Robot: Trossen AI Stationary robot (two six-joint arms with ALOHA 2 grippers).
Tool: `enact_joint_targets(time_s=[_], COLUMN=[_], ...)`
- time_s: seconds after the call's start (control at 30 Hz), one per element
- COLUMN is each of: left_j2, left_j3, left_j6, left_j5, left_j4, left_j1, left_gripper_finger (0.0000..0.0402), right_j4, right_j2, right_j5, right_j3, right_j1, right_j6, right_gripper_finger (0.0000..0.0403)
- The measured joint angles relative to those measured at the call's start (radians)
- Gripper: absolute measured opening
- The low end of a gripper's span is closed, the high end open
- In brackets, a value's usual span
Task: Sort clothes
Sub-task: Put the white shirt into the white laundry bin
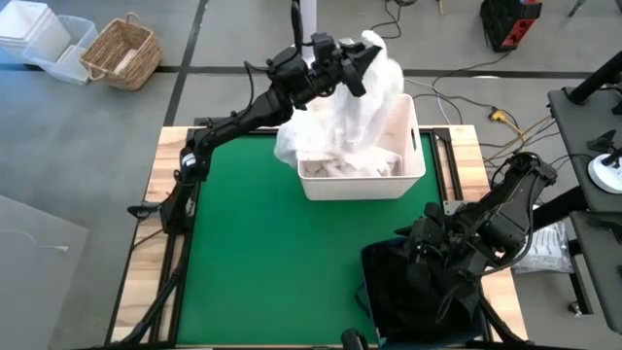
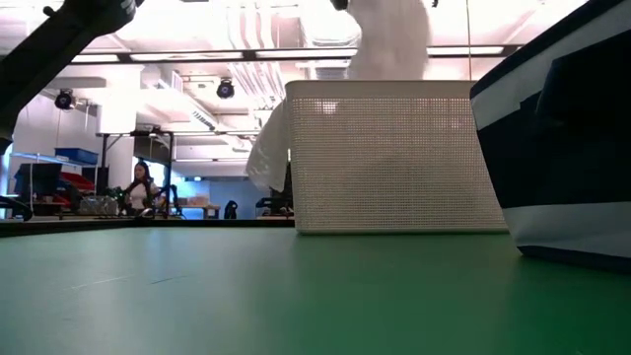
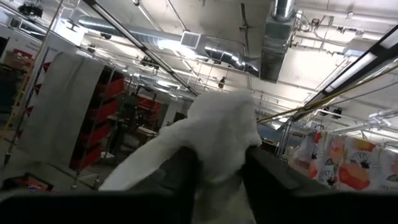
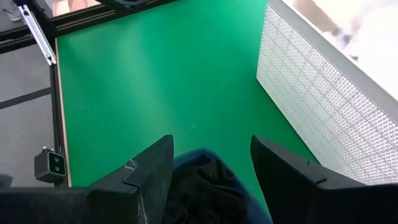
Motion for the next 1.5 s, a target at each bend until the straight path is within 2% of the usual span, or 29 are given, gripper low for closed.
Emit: enact_joint_targets(time_s=[0.27, 0.43, 0.53, 0.9, 1.0, 1.13, 1.33, 1.5], left_j2=[0.0, 0.0, 0.0, -0.014, -0.058, -0.168, -0.34, -0.424], left_j3=[0.0, 0.0, 0.0, 0.0, 0.0, 0.0, 0.001, 0.002], left_j6=[-0.036, -0.037, -0.037, -0.034, -0.018, 0.114, 0.477, 0.618], left_j5=[-0.001, -0.001, -0.001, 0.002, 0.058, 0.129, 0.054, 0.053], left_j4=[-0.008, -0.01, -0.01, -0.019, -0.063, -0.308, -0.786, -1.193], left_j1=[0.0, 0.0, 0.0, 0.002, 0.007, 0.021, 0.026, 0.026], left_gripper_finger=[0.0224, 0.0276, 0.0287, 0.0285, 0.0285, 0.0285, 0.0285, 0.0285], right_j4=[0.0, 0.001, 0.002, 0.001, -0.006, -0.017, -0.02, -0.026], right_j2=[0.001, 0.001, 0.001, 0.001, 0.001, 0.001, -0.004, -0.006], right_j5=[0.0, 0.0, 0.0, 0.0, 0.0, 0.0, 0.0, -0.001], right_j3=[0.0, 0.0, 0.0, 0.0, 0.0, 0.0, -0.004, -0.005], right_j1=[0.0, 0.0, 0.0, 0.0, 0.0, 0.0, 0.0, 0.0], right_j6=[0.018, 0.018, 0.018, 0.014, -0.009, -0.068, -0.138, -0.166], right_gripper_finger=[0.0209, 0.021, 0.0208, 0.0211, 0.021, 0.0212, 0.021, 0.021])
